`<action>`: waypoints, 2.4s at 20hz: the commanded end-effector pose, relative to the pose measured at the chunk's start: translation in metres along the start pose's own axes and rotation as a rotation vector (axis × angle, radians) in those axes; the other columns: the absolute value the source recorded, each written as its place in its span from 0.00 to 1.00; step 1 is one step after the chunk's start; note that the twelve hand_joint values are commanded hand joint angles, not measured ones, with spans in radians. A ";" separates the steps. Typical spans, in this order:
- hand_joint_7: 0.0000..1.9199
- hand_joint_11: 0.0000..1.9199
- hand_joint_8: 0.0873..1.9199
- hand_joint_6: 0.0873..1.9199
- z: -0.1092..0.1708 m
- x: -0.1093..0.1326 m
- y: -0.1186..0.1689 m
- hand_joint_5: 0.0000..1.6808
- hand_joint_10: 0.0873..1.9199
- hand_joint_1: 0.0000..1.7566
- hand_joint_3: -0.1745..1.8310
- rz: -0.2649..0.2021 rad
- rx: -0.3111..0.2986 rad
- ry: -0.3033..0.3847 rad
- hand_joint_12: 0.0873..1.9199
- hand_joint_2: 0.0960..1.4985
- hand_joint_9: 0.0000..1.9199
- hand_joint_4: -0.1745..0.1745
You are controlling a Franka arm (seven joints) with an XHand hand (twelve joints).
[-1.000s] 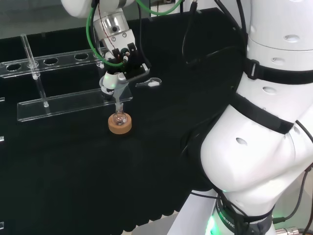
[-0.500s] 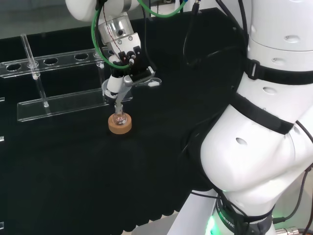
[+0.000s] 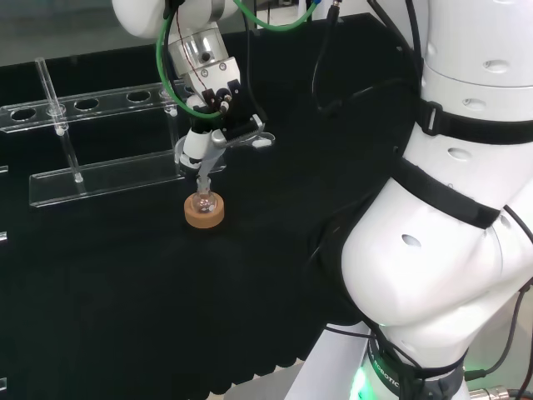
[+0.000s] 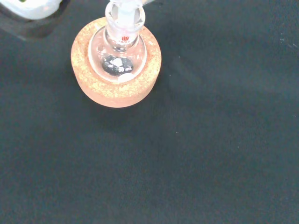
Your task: Place the funnel on the round-bottom flask.
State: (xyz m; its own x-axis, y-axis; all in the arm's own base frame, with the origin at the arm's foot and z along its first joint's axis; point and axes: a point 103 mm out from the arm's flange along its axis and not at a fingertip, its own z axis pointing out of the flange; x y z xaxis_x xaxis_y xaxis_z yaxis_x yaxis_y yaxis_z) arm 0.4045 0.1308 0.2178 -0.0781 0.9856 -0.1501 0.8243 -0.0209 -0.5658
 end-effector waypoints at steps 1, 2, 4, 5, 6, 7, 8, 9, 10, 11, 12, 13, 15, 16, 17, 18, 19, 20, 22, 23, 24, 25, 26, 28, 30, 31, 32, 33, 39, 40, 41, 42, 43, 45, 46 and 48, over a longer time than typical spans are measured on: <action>0.22 0.33 0.33 0.37 0.002 0.000 0.000 0.55 0.21 0.51 0.35 -0.004 -0.002 -0.018 0.58 0.48 0.40 0.52; 0.22 0.33 0.33 0.37 0.003 0.000 0.001 0.55 0.21 0.51 0.35 -0.015 -0.005 -0.020 0.58 0.48 0.40 0.52; 0.22 0.33 0.33 0.37 0.005 0.001 0.003 0.55 0.21 0.51 0.35 -0.050 -0.013 -0.028 0.58 0.48 0.40 0.52; 0.22 0.33 0.33 0.37 0.007 0.001 0.004 0.55 0.21 0.51 0.35 -0.071 -0.016 -0.031 0.58 0.48 0.40 0.52; 0.22 0.33 0.33 0.37 0.007 0.002 0.005 0.55 0.21 0.51 0.35 -0.083 -0.017 -0.033 0.58 0.48 0.40 0.52; 0.22 0.33 0.33 0.37 0.009 0.002 0.007 0.55 0.21 0.51 0.35 -0.094 -0.013 -0.037 0.58 0.48 0.40 0.51; 0.22 0.33 0.33 0.37 0.010 0.003 0.008 0.54 0.21 0.51 0.35 -0.103 -0.015 -0.036 0.58 0.48 0.40 0.51; 0.22 0.33 0.33 0.37 0.011 0.003 0.009 0.54 0.21 0.51 0.35 -0.109 -0.017 -0.036 0.58 0.48 0.40 0.51; 0.22 0.33 0.33 0.37 0.012 0.003 0.010 0.54 0.21 0.51 0.35 -0.115 -0.019 -0.037 0.58 0.48 0.40 0.51; 0.22 0.33 0.33 0.37 0.013 0.003 0.011 0.54 0.21 0.51 0.35 -0.119 -0.018 -0.040 0.58 0.48 0.40 0.51; 0.22 0.33 0.33 0.37 0.013 0.003 0.012 0.54 0.21 0.51 0.35 -0.122 -0.019 -0.043 0.58 0.48 0.40 0.51; 0.22 0.32 0.33 0.37 0.014 0.004 0.013 0.54 0.21 0.51 0.35 -0.125 -0.018 -0.048 0.58 0.48 0.40 0.51; 0.22 0.32 0.33 0.37 0.015 0.004 0.014 0.54 0.21 0.51 0.35 -0.128 -0.018 -0.052 0.58 0.48 0.40 0.51; 0.22 0.32 0.33 0.37 0.015 0.004 0.014 0.54 0.21 0.51 0.35 -0.129 -0.019 -0.054 0.58 0.48 0.40 0.51; 0.22 0.32 0.33 0.37 0.015 0.004 0.014 0.54 0.21 0.51 0.35 -0.130 -0.018 -0.054 0.58 0.48 0.40 0.51; 0.22 0.32 0.33 0.37 0.016 0.005 0.015 0.54 0.21 0.51 0.35 -0.130 -0.019 -0.054 0.58 0.48 0.40 0.51; 0.22 0.32 0.33 0.37 0.016 0.005 0.015 0.54 0.21 0.51 0.35 -0.132 -0.021 -0.054 0.58 0.48 0.40 0.51; 0.22 0.32 0.33 0.37 0.016 0.005 0.016 0.54 0.21 0.51 0.35 -0.133 -0.022 -0.052 0.58 0.48 0.40 0.51; 0.22 0.32 0.33 0.37 0.016 0.005 0.016 0.53 0.21 0.51 0.35 -0.138 -0.018 -0.045 0.58 0.48 0.40 0.50; 0.22 0.32 0.33 0.38 0.016 0.006 0.018 0.52 0.21 0.51 0.35 -0.141 -0.015 -0.043 0.59 0.48 0.39 0.49; 0.22 0.32 0.33 0.38 0.017 0.005 0.018 0.50 0.21 0.50 0.35 -0.143 -0.020 -0.039 0.59 0.48 0.39 0.48; 0.21 0.32 0.33 0.38 0.017 0.005 0.018 0.49 0.21 0.50 0.35 -0.145 -0.021 -0.036 0.59 0.48 0.39 0.47; 0.21 0.31 0.33 0.39 0.017 0.005 0.018 0.47 0.21 0.50 0.35 -0.148 -0.019 -0.033 0.59 0.48 0.38 0.46; 0.20 0.30 0.33 0.40 0.018 0.005 0.018 0.43 0.22 0.49 0.35 -0.155 -0.018 -0.030 0.60 0.47 0.37 0.45; 0.18 0.27 0.33 0.40 0.019 0.003 0.019 0.37 0.23 0.47 0.35 -0.160 -0.022 -0.027 0.62 0.45 0.35 0.44; 0.18 0.27 0.33 0.39 0.019 0.003 0.018 0.34 0.24 0.47 0.35 -0.163 -0.022 -0.027 0.63 0.44 0.34 0.44; 0.17 0.26 0.33 0.38 0.019 0.002 0.018 0.32 0.24 0.46 0.35 -0.165 -0.025 -0.026 0.63 0.43 0.33 0.43; 0.17 0.25 0.33 0.37 0.019 0.002 0.018 0.30 0.25 0.46 0.35 -0.168 -0.027 -0.027 0.64 0.42 0.33 0.42; 0.13 0.21 0.33 0.22 0.017 0.002 0.014 0.22 0.29 0.43 0.34 -0.191 -0.031 -0.019 0.66 0.39 0.28 0.37; 0.12 0.21 0.33 0.20 0.016 0.003 0.013 0.21 0.29 0.43 0.34 -0.196 -0.035 -0.017 0.66 0.38 0.27 0.37; 0.12 0.21 0.33 0.18 0.016 0.003 0.013 0.20 0.29 0.42 0.33 -0.200 -0.036 -0.017 0.67 0.38 0.27 0.37; 0.11 0.20 0.33 0.16 0.016 0.004 0.012 0.20 0.30 0.41 0.33 -0.204 -0.035 -0.017 0.67 0.38 0.26 0.36; 0.11 0.20 0.33 0.14 0.016 0.004 0.012 0.20 0.30 0.41 0.32 -0.207 -0.035 -0.016 0.67 0.38 0.26 0.36; 0.10 0.19 0.33 0.12 0.015 0.005 0.011 0.20 0.30 0.40 0.31 -0.217 -0.035 -0.015 0.67 0.38 0.25 0.36; 0.09 0.19 0.33 0.10 0.014 0.005 0.010 0.20 0.30 0.40 0.31 -0.221 -0.036 -0.012 0.67 0.37 0.25 0.36; 0.08 0.18 0.33 0.08 0.013 0.006 0.008 0.20 0.30 0.38 0.30 -0.234 -0.045 -0.009 0.68 0.37 0.24 0.36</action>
State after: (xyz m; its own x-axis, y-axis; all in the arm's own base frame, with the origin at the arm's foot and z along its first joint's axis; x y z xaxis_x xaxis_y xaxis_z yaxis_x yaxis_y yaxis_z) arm 0.4049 0.1327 0.1989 -0.2628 0.9640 -0.0409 0.8071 0.1964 -0.5569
